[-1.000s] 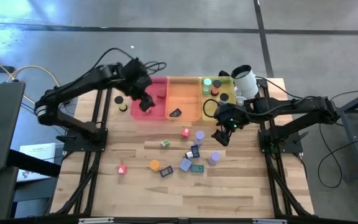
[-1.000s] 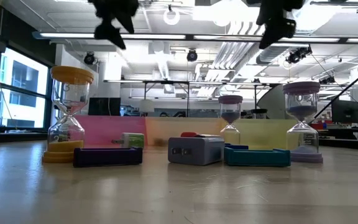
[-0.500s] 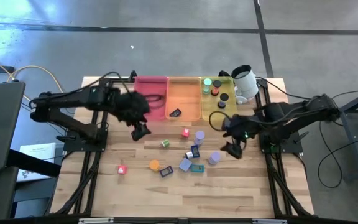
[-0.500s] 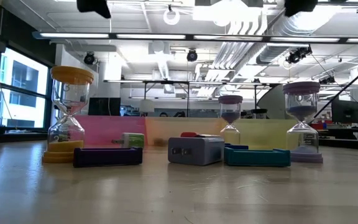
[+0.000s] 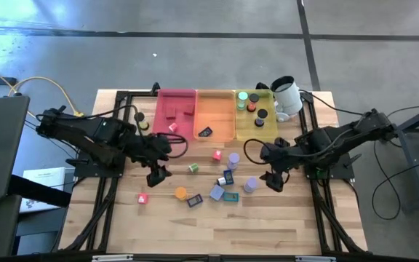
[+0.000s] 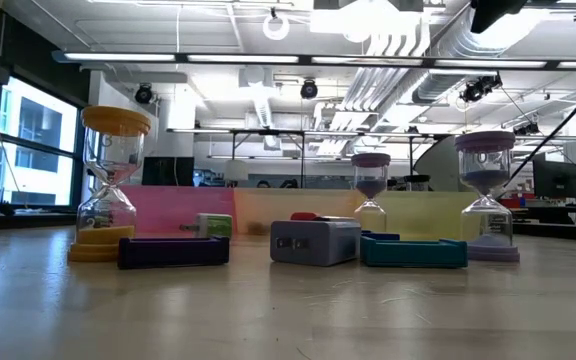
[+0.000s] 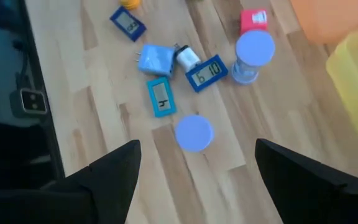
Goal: Pick & Place Office items
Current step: Put the bottom violet hourglass into the yellow bin
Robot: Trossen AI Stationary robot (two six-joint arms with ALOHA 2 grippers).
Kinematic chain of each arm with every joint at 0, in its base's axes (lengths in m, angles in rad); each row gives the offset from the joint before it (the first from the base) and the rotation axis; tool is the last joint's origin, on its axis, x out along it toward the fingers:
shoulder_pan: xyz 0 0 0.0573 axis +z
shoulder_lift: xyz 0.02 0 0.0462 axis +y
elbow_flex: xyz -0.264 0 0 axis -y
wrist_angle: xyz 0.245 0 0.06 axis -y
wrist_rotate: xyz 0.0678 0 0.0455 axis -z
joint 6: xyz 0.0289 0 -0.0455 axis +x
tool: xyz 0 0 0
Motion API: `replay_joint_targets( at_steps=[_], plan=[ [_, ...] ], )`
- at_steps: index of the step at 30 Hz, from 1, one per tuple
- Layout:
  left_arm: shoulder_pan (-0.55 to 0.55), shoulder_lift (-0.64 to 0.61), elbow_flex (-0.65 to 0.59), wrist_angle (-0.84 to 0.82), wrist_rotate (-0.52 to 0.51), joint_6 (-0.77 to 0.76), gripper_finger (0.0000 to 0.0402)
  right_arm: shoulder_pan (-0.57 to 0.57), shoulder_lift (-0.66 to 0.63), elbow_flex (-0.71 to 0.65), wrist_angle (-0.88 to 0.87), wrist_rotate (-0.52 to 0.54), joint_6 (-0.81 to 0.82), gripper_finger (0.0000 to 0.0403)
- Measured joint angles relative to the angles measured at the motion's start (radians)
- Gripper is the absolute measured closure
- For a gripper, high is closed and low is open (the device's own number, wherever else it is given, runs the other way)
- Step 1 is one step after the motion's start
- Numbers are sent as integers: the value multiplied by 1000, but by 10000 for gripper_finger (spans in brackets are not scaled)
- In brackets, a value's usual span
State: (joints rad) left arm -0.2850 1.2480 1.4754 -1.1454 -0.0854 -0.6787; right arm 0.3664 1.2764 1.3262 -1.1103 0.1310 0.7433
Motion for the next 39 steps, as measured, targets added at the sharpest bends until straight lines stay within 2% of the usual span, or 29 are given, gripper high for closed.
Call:
replay_joint_targets(
  at_steps=[7, 12, 17, 20, 29, 36, 39],
  plan=[
    [-75, 0, 0, 0, -135, -34, 108, 20, 65, 0, 10, -10, 22, 97],
    [-128, 7, 0, 3, -134, -11, 108, 25, 121, 0, 17, -74, 34, 97],
    [-176, 13, 0, 19, -132, 19, 108, 8, 180, 0, 16, -21, 95, 97],
    [-191, 12, 0, 33, -132, 7, 108, -14, 209, 0, 15, -25, 124, 97],
    [-189, 16, 0, 31, -132, 17, 108, -55, 275, 0, 7, -62, 273, 97],
    [-168, 36, 0, 22, -130, 30, 108, -47, 334, 0, 6, -110, 284, 97],
    [-157, 48, 0, 16, -127, 35, 108, -45, 367, 0, 6, -99, 277, 97]
  ],
)
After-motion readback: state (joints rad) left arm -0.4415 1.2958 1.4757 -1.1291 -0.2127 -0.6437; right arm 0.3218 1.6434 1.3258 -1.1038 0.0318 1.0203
